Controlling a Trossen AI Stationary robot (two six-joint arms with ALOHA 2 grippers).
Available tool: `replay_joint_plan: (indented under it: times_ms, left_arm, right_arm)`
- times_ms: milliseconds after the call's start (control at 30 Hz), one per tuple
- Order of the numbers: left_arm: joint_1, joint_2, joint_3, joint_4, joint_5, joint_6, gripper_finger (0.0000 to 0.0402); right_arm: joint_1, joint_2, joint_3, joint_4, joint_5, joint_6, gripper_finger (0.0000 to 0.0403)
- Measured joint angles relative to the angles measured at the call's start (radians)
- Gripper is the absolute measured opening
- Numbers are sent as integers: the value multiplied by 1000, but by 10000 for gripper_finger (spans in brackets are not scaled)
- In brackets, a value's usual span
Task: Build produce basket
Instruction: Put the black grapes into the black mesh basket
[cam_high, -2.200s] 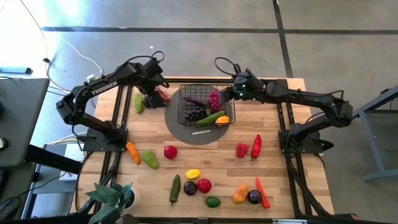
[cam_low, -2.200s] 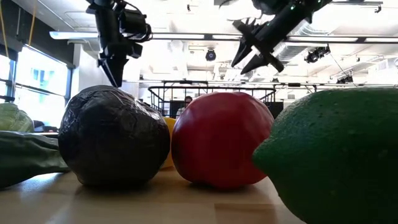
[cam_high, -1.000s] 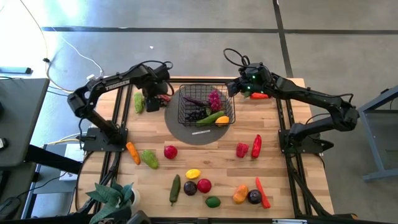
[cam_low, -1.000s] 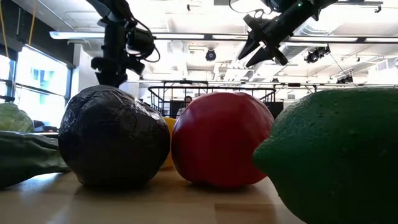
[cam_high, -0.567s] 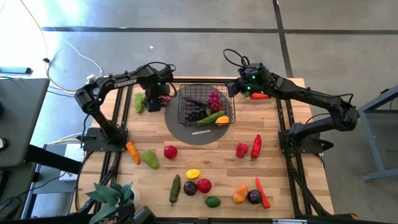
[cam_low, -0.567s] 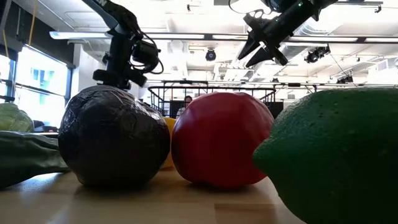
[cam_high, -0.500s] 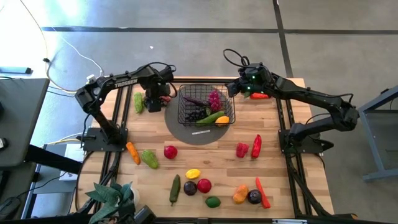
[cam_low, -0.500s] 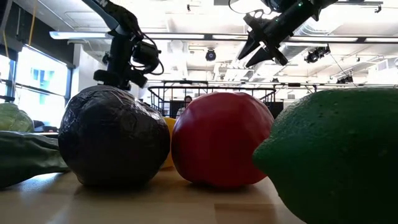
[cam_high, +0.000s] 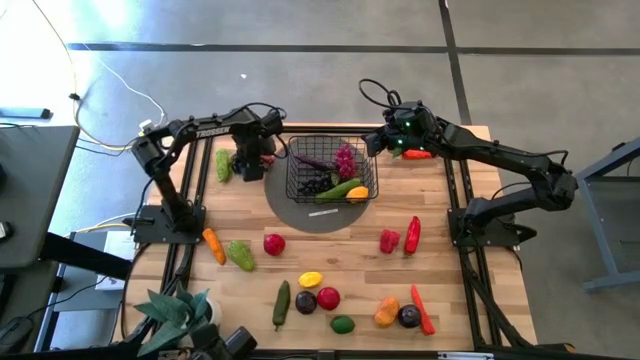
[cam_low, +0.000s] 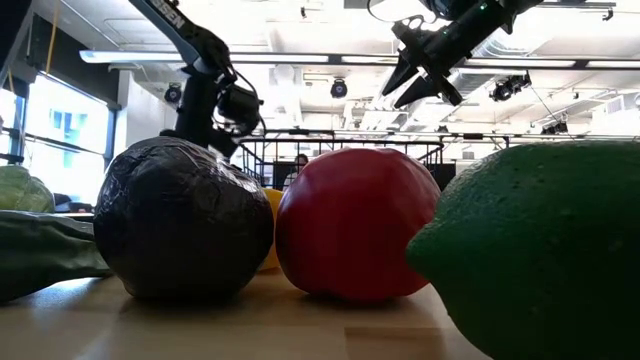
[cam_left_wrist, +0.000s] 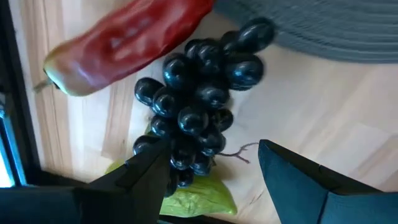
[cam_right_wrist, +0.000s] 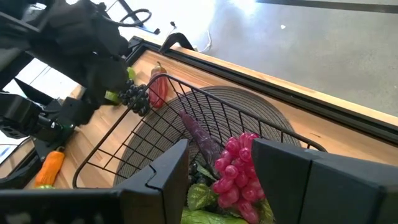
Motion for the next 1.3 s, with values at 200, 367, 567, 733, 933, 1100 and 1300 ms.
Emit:
replay_joint_plan:
  times_ms: [200,367,567,733,933,1100,1300]
  left_arm:
    - [0,65,0,3,-43,-63,231]
    - [-2,79,0,30,-63,-83,231]
    - [-2,76,0,35,-63,-81,185]
    - [-2,74,0,32,-61,-77,108]
    - [-3,74,0,32,-58,-84,25]
    - [-6,56,0,27,-56,-86,8]
    - [-14,4,0,20,-52,-108,4]
  right_arm:
    - [0,0,0,0,0,4,160]
    - [0,0,0,0,-3,4,160]
    - [0,0,0,0,-5,27,160]
    - [0,0,0,0,-5,27,160]
    - [0,0,0,0,-4,27,160]
    - [0,0,0,0,-4,27,160]
    - [0,0,0,0,-4,27,160]
